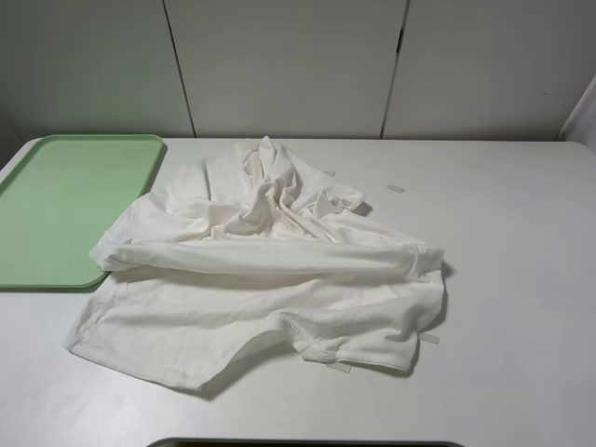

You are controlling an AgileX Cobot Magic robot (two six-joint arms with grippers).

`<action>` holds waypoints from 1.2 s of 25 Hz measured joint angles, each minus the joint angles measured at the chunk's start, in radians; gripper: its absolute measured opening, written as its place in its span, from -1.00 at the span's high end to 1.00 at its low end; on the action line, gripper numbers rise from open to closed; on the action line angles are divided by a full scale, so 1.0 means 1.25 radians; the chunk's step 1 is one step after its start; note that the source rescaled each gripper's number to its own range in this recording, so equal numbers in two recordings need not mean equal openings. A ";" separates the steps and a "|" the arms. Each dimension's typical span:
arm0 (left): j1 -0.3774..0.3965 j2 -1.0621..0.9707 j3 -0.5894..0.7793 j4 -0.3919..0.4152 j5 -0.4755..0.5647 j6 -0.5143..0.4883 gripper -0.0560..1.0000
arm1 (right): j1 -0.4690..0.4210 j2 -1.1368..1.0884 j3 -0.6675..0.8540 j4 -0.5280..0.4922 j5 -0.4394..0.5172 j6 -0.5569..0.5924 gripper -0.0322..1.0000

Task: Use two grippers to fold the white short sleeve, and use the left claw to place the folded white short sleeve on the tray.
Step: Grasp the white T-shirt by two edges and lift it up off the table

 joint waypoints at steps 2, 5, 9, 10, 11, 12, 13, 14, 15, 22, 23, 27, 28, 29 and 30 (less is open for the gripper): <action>0.000 0.039 -0.028 0.000 0.002 0.002 -0.97 | 0.000 0.047 -0.024 0.009 -0.002 -0.002 -1.00; 0.000 0.170 -0.117 0.000 0.002 0.037 -0.97 | 0.000 0.137 -0.074 0.026 -0.004 -0.043 -1.00; 0.000 0.320 -0.212 0.000 0.002 0.092 -0.95 | 0.000 0.250 -0.131 0.060 -0.009 -0.121 -1.00; -0.001 0.364 -0.240 0.000 0.002 0.109 -0.94 | 0.013 0.308 -0.153 0.084 -0.027 -0.164 -1.00; -0.009 0.399 -0.260 0.000 0.002 0.126 -0.94 | 0.026 0.338 -0.164 0.097 -0.043 -0.186 -1.00; -0.023 0.430 -0.278 0.000 0.002 0.141 -0.94 | 0.039 0.372 -0.174 0.106 -0.058 -0.214 -1.00; -0.035 0.450 -0.288 0.000 0.002 0.159 -0.94 | 0.055 0.396 -0.183 0.113 -0.071 -0.234 -1.00; -0.048 0.468 -0.295 0.000 0.002 0.171 -0.94 | 0.074 0.425 -0.191 0.115 -0.080 -0.257 -1.00; -0.064 0.486 -0.305 0.000 0.001 0.192 -0.94 | 0.095 0.454 -0.197 0.116 -0.090 -0.278 -1.00; -0.213 0.657 -0.323 0.000 0.000 0.333 -0.94 | 0.283 0.666 -0.206 0.115 -0.158 -0.391 -1.00; -0.222 0.672 -0.323 0.000 0.000 0.340 -0.94 | 0.305 0.701 -0.206 0.113 -0.168 -0.407 -1.00; -0.262 0.741 -0.323 0.000 -0.002 0.385 -0.94 | 0.346 0.784 -0.206 0.109 -0.199 -0.451 -1.00; -0.269 0.756 -0.321 0.000 -0.003 0.413 -0.94 | 0.359 0.816 -0.206 0.108 -0.207 -0.465 -1.00; -0.269 0.756 -0.321 0.000 -0.003 0.413 -0.94 | 0.374 0.861 -0.206 0.102 -0.224 -0.494 -1.00; -0.271 0.767 -0.318 0.000 -0.005 0.433 -0.94 | 0.376 0.875 -0.206 0.101 -0.225 -0.501 -1.00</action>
